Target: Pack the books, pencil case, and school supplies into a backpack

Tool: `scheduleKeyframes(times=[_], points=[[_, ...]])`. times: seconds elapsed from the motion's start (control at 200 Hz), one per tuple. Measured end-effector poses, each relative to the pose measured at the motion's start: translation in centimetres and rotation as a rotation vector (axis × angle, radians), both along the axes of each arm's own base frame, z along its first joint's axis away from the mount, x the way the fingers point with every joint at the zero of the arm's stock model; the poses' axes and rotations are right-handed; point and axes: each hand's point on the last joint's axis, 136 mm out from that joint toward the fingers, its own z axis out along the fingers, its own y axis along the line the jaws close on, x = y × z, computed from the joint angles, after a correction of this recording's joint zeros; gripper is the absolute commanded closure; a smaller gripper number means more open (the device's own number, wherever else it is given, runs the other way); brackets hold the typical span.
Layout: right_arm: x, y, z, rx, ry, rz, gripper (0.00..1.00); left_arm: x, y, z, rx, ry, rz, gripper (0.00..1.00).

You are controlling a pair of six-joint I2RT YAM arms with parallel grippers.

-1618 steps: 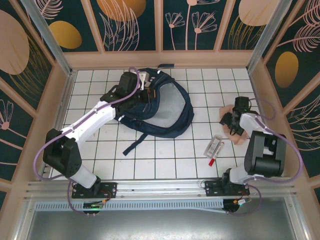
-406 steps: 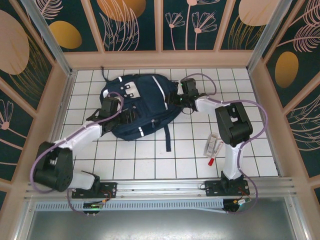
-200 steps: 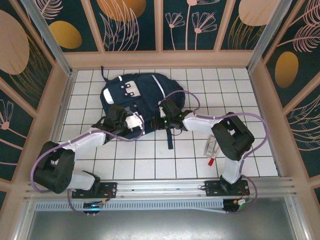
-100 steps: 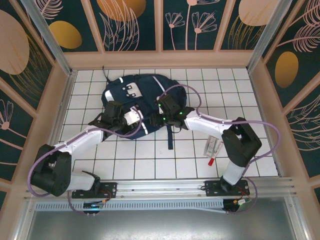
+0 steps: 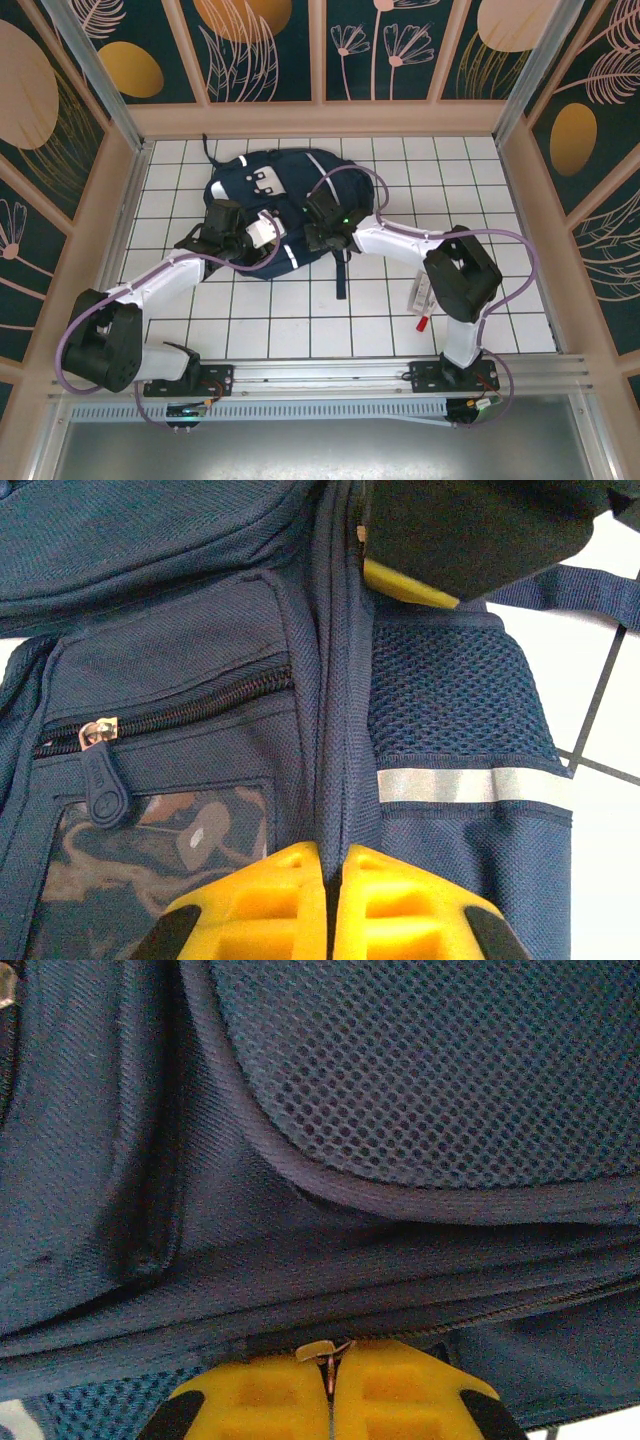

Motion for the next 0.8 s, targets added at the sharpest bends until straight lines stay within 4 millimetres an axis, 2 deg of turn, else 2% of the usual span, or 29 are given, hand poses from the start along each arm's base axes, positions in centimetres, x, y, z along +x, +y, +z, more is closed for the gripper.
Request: scheduleKeyframes(times=[0.18, 0.33, 0.465, 0.586, 0.596, 0.636, 0.701, 0.746, 0.766, 0.801], points=[[0.5, -1.5, 0.2, 0.074, 0.080, 0.012, 1.00, 0.1, 0.2, 0.0, 0.019, -0.020, -0.018, 1.00], [1.7, -5.7, 0.1, 0.115, 0.147, -0.016, 1.00, 0.3, 1.0, 0.4, 0.024, -0.042, -0.017, 1.00], [2.0, -9.0, -1.2, 0.119, 0.198, -0.032, 1.00, 0.9, 2.3, 0.5, 0.030, -0.045, 0.011, 1.00], [0.6, -9.1, -1.6, 0.136, 0.227, 0.028, 1.00, 1.7, 3.7, 0.4, 0.038, -0.041, 0.076, 1.00], [0.4, -9.0, -1.6, 0.139, 0.229, 0.038, 1.00, 1.9, 3.9, 0.3, 0.040, -0.038, 0.092, 0.98], [-0.2, -8.5, -1.3, 0.151, 0.231, 0.072, 1.00, 2.5, 4.7, 0.1, 0.046, -0.030, 0.142, 0.77], [-1.2, -7.5, -0.8, 0.171, 0.230, 0.125, 1.00, 4.3, 6.3, -0.2, 0.066, 0.002, 0.269, 0.61], [-1.9, -6.7, -0.5, 0.190, 0.234, 0.158, 1.00, 5.9, 7.4, -0.1, 0.070, 0.025, 0.369, 0.45], [-2.3, -6.1, -0.4, 0.202, 0.239, 0.177, 1.00, 6.9, 8.0, 0.0, 0.071, 0.039, 0.421, 0.41], [-2.8, -5.2, -0.2, 0.220, 0.243, 0.205, 1.00, 8.4, 8.8, 0.5, 0.061, 0.058, 0.512, 0.41]])
